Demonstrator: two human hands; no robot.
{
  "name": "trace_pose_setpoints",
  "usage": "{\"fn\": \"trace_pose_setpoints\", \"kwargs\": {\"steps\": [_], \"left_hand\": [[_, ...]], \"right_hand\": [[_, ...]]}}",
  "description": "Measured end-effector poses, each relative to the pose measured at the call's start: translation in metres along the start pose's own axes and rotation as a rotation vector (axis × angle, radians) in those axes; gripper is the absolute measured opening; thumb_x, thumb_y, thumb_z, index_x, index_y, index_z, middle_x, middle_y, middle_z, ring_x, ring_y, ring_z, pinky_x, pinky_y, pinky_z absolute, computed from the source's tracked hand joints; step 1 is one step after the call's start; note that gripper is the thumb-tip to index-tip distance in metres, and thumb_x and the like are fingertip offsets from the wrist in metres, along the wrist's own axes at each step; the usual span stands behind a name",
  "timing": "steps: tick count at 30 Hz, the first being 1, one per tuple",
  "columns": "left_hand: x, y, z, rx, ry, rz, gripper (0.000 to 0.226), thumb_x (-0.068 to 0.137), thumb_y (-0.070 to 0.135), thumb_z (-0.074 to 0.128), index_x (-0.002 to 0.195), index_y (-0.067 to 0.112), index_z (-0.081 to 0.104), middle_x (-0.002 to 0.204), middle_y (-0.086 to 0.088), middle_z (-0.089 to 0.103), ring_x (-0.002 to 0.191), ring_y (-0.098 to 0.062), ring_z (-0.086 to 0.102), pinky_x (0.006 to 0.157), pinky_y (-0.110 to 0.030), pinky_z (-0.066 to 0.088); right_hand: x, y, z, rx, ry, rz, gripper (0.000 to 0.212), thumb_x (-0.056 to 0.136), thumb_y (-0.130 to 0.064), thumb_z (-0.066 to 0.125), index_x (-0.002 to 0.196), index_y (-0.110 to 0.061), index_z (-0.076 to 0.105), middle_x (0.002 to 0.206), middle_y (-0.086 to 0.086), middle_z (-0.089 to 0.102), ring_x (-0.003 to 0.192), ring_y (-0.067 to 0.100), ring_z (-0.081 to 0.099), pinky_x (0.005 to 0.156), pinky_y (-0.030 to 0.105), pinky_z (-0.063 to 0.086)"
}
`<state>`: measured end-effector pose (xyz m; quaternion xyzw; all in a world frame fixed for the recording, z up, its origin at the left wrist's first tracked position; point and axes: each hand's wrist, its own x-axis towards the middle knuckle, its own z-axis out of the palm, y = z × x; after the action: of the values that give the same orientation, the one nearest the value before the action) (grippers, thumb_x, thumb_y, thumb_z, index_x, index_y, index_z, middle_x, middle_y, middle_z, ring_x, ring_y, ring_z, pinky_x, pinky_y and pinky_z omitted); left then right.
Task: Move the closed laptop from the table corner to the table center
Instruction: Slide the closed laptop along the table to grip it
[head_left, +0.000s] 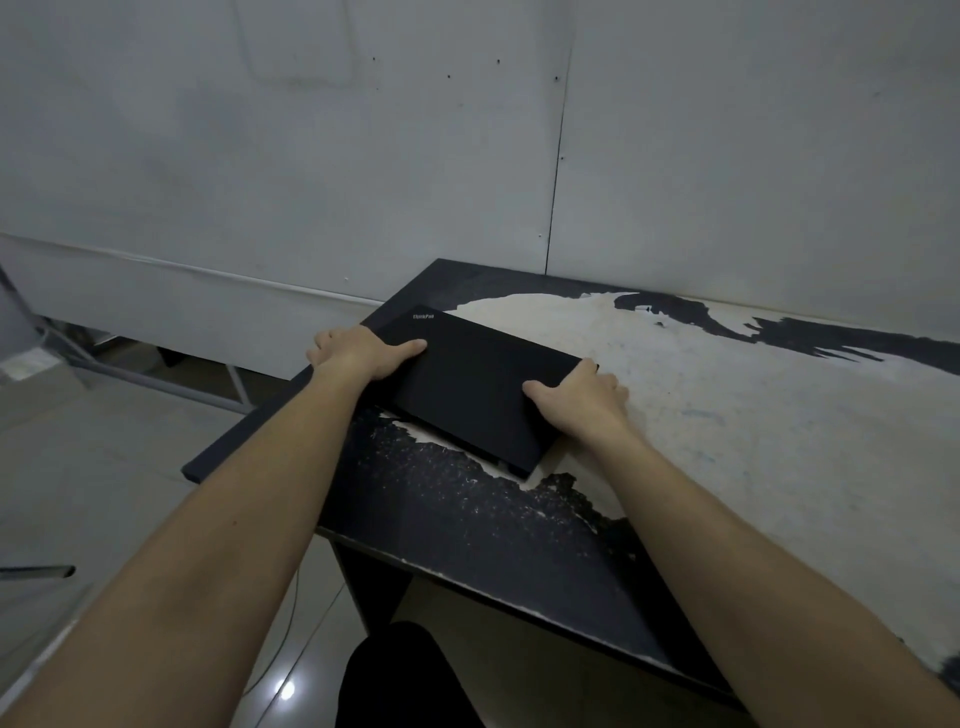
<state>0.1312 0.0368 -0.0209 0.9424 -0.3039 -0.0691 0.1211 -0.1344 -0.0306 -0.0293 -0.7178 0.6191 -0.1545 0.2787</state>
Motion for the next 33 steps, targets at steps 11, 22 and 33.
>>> {"fn": "trace_pose_setpoints", "kwargs": {"steps": [11,22,33], "left_hand": [[-0.030,-0.004,-0.003,-0.001,0.058,-0.200,0.108,0.071,0.086,0.052,0.145,0.009,0.034,0.146,-0.023,0.034,0.132,-0.042,0.033,0.106,-0.052,0.033],[-0.051,0.024,-0.007,-0.186,-0.064,-0.217,0.120,0.081,0.070,0.063,0.157,0.004,-0.002,0.156,-0.027,0.027,0.136,-0.043,0.039,0.096,-0.049,0.045],[-0.052,0.030,-0.008,-0.226,-0.047,-0.199,0.119,0.081,0.071,0.062,0.153,-0.005,0.006,0.154,-0.025,0.030,0.134,-0.042,0.040,0.098,-0.050,0.044]], "right_hand": [[0.032,-0.008,-0.022,-0.247,-0.099,-0.116,0.096,0.077,-0.081,0.055,0.142,-0.011,0.048,0.153,0.012,0.037,0.140,0.035,0.034,0.108,0.051,0.031],[0.047,-0.008,-0.033,-0.221,-0.219,-0.211,0.071,0.069,-0.077,0.072,0.084,-0.011,0.050,0.105,0.009,0.062,0.103,0.033,0.061,0.090,0.042,0.050],[0.059,0.001,-0.052,0.161,-0.635,-0.184,0.062,0.074,-0.045,0.088,0.121,-0.010,0.069,0.117,0.007,0.076,0.106,0.025,0.072,0.097,0.039,0.056]]}}
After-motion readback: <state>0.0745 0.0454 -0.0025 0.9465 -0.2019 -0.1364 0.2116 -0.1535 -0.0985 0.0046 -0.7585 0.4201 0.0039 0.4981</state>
